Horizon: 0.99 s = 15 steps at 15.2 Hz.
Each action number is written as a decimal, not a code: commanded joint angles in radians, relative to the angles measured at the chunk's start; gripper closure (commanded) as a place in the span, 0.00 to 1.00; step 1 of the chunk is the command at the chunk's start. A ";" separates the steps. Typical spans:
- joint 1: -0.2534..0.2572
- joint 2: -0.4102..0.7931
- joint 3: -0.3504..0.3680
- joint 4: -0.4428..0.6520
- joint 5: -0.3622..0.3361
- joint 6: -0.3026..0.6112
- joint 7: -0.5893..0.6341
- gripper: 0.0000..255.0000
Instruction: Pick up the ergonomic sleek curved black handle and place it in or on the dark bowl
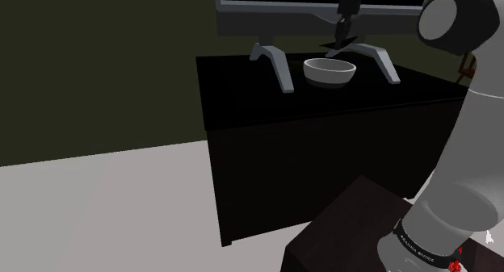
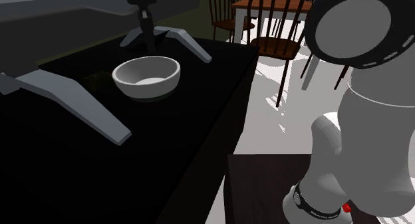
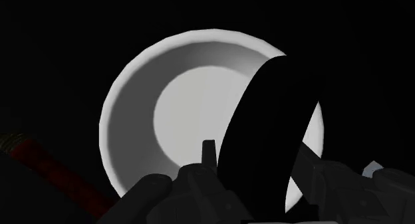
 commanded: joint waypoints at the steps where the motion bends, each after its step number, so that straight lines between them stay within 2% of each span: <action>1: -0.062 0.152 -0.013 0.200 0.080 -0.066 -0.040 1.00; 8: -0.027 0.087 -0.004 0.013 0.043 0.063 -0.029 1.00; 15: -0.006 0.052 0.000 -0.123 0.025 0.168 -0.024 1.00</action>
